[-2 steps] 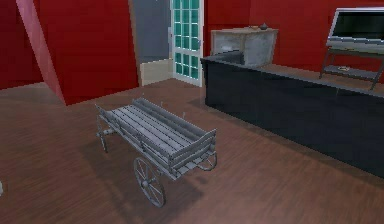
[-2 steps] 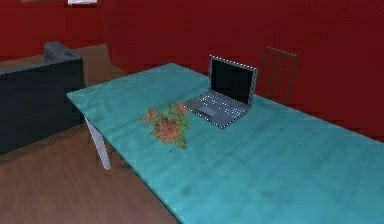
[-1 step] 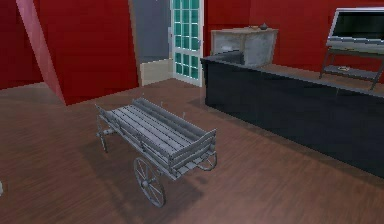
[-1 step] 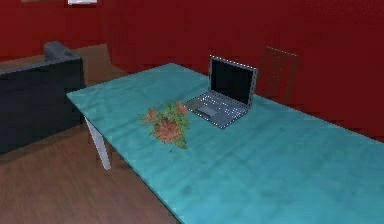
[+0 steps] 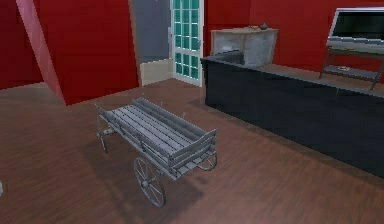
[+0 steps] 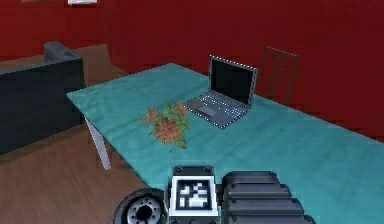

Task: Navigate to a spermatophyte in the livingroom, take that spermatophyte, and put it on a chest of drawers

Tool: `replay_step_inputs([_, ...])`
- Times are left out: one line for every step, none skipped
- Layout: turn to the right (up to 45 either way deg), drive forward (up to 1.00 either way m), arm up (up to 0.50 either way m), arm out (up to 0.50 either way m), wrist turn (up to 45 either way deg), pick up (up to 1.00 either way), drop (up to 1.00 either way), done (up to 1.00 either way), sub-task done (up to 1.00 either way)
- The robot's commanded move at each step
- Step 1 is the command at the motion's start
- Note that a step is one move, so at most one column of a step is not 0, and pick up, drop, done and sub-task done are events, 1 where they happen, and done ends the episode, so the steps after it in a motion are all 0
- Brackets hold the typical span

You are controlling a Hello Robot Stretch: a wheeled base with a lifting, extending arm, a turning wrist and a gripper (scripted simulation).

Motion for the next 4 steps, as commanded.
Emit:
replay_step_inputs([0.0,0.00,0.00,0.40,0.0,0.00,0.00,0.00,0.00])
replay_step_inputs([0.0,0.00,0.00,0.00,45.0,0.00,0.00,0.00,0.00])
replay_step_inputs([0.0,0.00,0.00,0.00,45.0,0.00,0.00,0.00,0.00])
replay_step_inputs([0.0,0.00,0.00,0.00,45.0,0.00,0.00,0.00,0.00])
